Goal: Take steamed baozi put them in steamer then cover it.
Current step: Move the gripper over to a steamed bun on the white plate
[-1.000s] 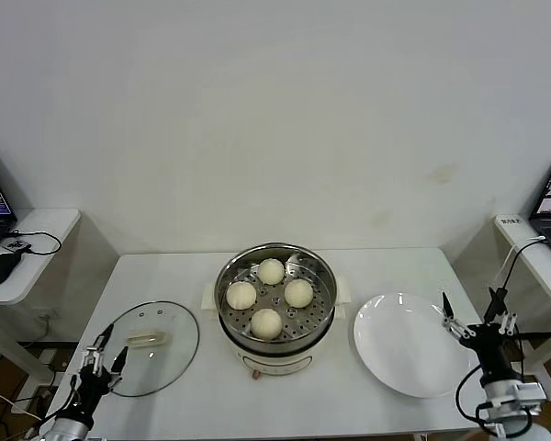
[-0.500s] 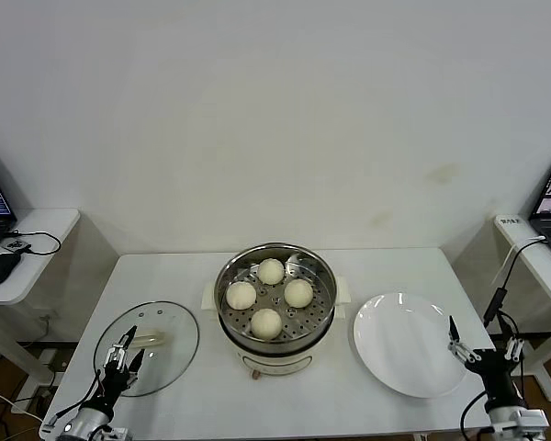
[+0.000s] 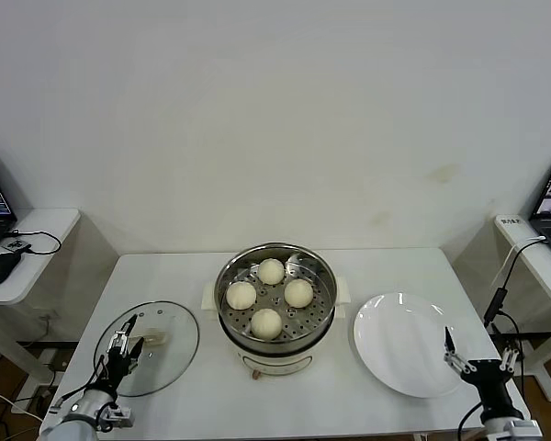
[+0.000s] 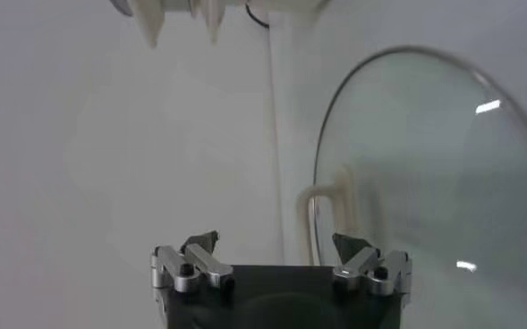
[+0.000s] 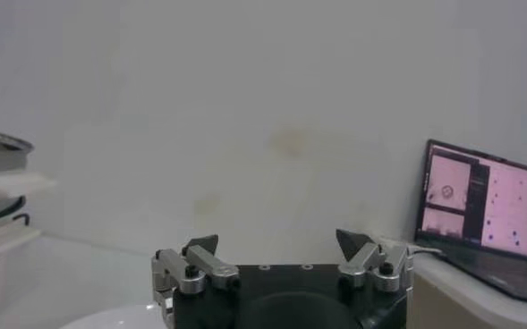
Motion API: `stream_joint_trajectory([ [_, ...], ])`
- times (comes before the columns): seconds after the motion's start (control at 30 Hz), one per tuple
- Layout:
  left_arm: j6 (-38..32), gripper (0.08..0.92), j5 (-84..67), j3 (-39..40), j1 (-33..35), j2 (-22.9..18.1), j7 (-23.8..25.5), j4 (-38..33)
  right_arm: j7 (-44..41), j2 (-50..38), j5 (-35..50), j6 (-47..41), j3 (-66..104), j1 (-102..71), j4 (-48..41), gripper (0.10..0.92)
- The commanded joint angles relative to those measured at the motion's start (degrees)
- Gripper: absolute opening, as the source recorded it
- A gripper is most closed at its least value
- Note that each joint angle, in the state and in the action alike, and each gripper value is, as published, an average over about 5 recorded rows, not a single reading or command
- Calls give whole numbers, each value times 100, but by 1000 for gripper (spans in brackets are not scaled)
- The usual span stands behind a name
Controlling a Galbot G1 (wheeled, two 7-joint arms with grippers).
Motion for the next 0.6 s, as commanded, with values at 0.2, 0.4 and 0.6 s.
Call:
stream_joint_trajectory([
  [0.2,91,823,-48,111,-556,-8,75,355,-20,50,-118,54,-46,-60,-72,823],
  [0.4,154,823,-253,161,-642,-36,105,489,-28,60,-199,86,-128,-56,-145,823],
  [0.6,205,806,-414,179,-653,-58,146,574,-40,62,-254,93,-188,-41,-188,823],
])
